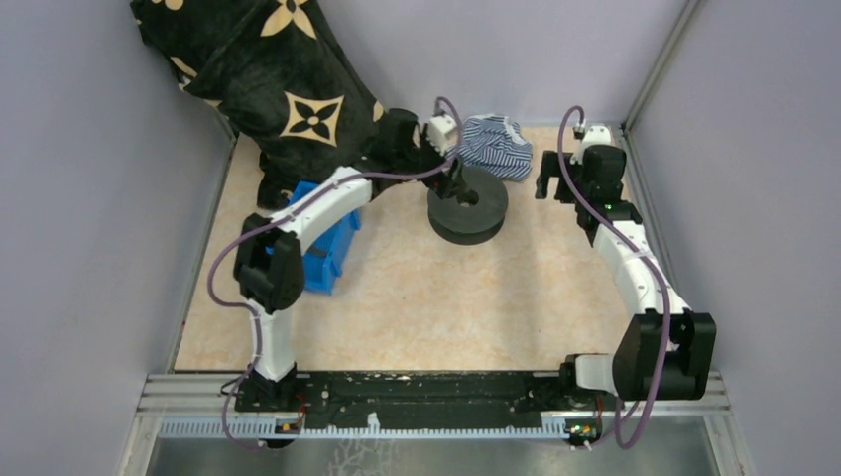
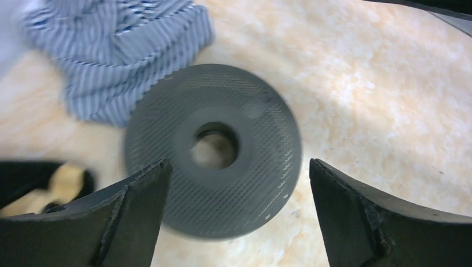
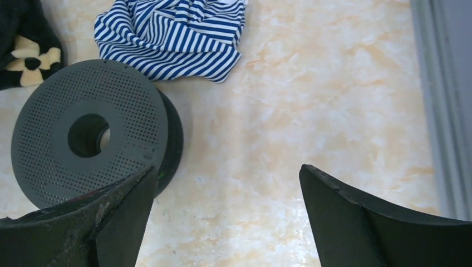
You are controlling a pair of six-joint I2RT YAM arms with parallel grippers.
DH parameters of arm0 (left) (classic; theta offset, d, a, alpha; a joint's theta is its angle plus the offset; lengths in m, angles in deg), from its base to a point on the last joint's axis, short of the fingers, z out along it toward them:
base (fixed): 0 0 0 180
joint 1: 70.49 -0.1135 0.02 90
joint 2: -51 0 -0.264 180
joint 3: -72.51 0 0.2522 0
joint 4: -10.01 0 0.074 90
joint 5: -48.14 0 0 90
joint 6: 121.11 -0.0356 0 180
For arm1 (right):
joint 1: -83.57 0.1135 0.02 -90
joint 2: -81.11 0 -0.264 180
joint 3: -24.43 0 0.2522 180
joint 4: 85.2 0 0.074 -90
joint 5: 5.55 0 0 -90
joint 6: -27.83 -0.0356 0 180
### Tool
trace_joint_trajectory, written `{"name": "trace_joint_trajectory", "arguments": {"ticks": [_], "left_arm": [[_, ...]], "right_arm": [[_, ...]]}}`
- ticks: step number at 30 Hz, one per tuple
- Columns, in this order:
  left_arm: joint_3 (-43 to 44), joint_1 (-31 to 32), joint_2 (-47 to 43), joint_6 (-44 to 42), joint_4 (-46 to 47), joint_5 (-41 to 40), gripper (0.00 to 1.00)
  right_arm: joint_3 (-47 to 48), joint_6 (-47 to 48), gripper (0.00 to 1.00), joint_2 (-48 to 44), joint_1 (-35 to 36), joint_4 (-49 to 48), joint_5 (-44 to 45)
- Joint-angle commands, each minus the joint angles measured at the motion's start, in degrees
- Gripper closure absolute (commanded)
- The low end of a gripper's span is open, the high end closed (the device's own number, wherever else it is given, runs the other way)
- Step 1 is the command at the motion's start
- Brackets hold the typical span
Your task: Wrap the cables
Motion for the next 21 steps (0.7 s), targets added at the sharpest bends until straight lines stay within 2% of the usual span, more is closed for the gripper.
{"name": "trace_joint_trajectory", "arguments": {"ticks": [1,6,11,17,21], "left_arm": [[-8.19,-5.30,-10.94,1.04,5.06,-6.98,0.00],[-22.01,-8.98,-23.42,-2.22,12.34,-19.02,0.00],[-30.23,-10.99,-33.15,-6.28,11.80,-24.99,0.00],[-37.81,-16.41,-40.68,-5.29,10.09,-22.47,0.00],[-40.60,-20.23,-43.97,-5.19,8.53,-19.81,0.00]], "right_arm": [[3.30,6.53,0.01,-4.47,-0.36,6.87,4.27],[3.26,10.27,0.01,-8.36,-0.36,10.35,1.82],[5.37,9.52,0.01,-9.14,-0.35,16.89,1.99],[6.69,10.23,0.01,-10.54,-0.36,19.81,1.94],[4.71,9.58,0.01,-12.58,-0.36,19.03,-2.04]]}}
